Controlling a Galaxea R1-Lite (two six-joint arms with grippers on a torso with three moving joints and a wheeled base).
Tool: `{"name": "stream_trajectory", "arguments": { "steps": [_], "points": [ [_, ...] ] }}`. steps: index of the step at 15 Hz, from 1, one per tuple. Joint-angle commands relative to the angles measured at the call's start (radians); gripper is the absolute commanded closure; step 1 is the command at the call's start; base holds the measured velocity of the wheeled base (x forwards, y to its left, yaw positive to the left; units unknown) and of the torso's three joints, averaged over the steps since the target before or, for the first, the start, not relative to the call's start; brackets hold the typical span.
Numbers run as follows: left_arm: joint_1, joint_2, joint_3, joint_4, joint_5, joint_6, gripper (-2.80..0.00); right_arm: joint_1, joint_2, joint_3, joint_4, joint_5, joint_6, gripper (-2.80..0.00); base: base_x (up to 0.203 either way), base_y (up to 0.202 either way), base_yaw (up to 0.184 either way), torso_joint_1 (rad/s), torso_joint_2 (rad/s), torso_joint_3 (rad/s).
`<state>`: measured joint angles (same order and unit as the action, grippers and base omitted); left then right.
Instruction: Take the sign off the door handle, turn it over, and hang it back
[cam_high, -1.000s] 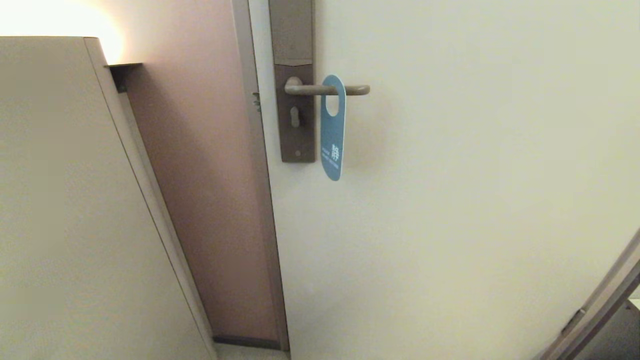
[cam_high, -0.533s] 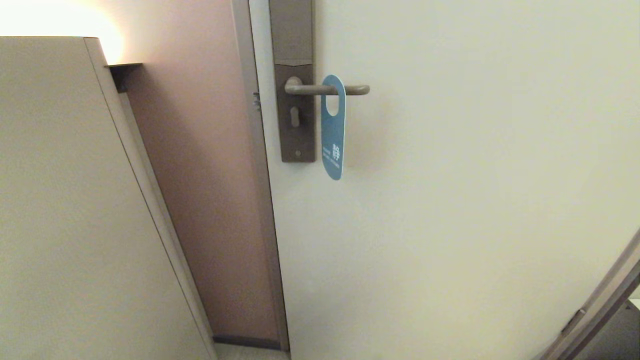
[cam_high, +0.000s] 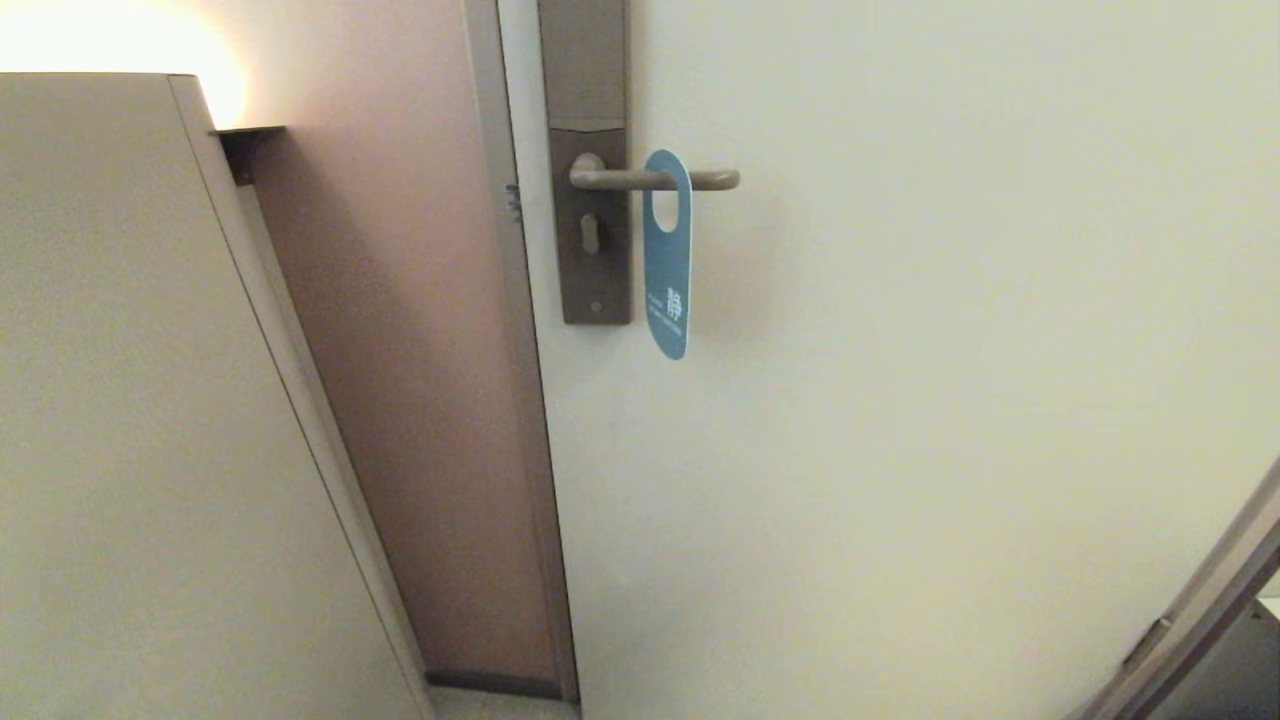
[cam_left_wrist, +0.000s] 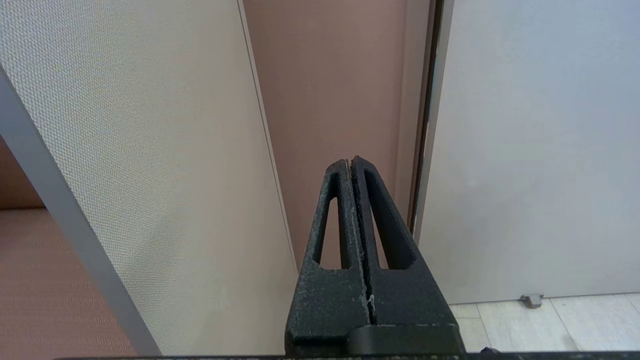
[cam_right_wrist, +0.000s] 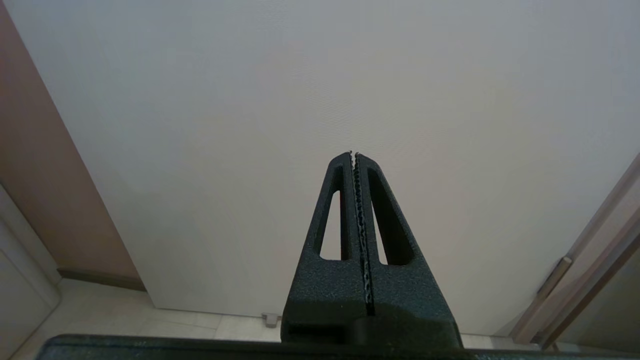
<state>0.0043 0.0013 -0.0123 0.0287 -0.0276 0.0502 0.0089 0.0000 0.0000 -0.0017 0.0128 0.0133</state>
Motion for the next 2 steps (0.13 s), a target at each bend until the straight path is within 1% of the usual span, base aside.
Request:
{"name": "stream_trajectory", "arguments": {
  "steps": [1, 2],
  "points": [
    [0.0, 0.0, 0.0, 0.0, 0.0, 0.0, 0.0, 0.0, 0.0, 0.0, -0.001, 0.001, 0.001, 0.0, 0.0, 0.0, 0.0, 0.0, 0.0, 0.0],
    [0.0, 0.0, 0.0, 0.0, 0.0, 0.0, 0.0, 0.0, 0.0, 0.0, 0.0, 0.001, 0.001, 0.0, 0.0, 0.0, 0.0, 0.0, 0.0, 0.0]
  ]
}}
